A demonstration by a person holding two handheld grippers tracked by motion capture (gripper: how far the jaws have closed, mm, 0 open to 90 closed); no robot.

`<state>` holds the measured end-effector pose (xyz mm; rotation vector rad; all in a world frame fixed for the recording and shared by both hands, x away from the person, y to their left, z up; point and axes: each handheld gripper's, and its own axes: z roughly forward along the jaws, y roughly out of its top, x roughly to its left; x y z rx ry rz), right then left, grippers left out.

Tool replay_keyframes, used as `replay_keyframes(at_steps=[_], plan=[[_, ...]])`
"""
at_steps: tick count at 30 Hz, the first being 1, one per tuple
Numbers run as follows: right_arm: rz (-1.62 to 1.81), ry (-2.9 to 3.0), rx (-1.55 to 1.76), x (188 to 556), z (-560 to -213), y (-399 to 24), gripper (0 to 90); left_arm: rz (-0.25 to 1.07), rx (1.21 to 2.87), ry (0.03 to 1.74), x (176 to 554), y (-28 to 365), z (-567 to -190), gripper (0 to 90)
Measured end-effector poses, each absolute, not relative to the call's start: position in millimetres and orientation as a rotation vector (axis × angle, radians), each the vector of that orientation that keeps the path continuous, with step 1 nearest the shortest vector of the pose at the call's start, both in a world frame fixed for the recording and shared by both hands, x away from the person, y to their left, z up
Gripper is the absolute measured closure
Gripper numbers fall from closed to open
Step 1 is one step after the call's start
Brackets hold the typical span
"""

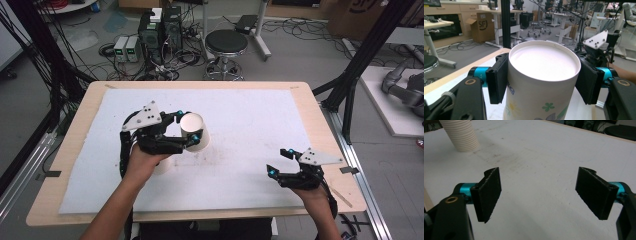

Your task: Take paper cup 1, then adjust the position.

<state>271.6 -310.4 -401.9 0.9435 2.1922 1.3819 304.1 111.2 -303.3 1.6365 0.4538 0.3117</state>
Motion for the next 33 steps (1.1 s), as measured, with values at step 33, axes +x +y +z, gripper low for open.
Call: replay_keyframes(at_steps=[33], plan=[[1.515, 2.414, 0.643, 288.9, -402.5, -244.3, 20.6, 0.21, 1.714, 0.449, 303.0, 76.7, -360.3, 34.3]])
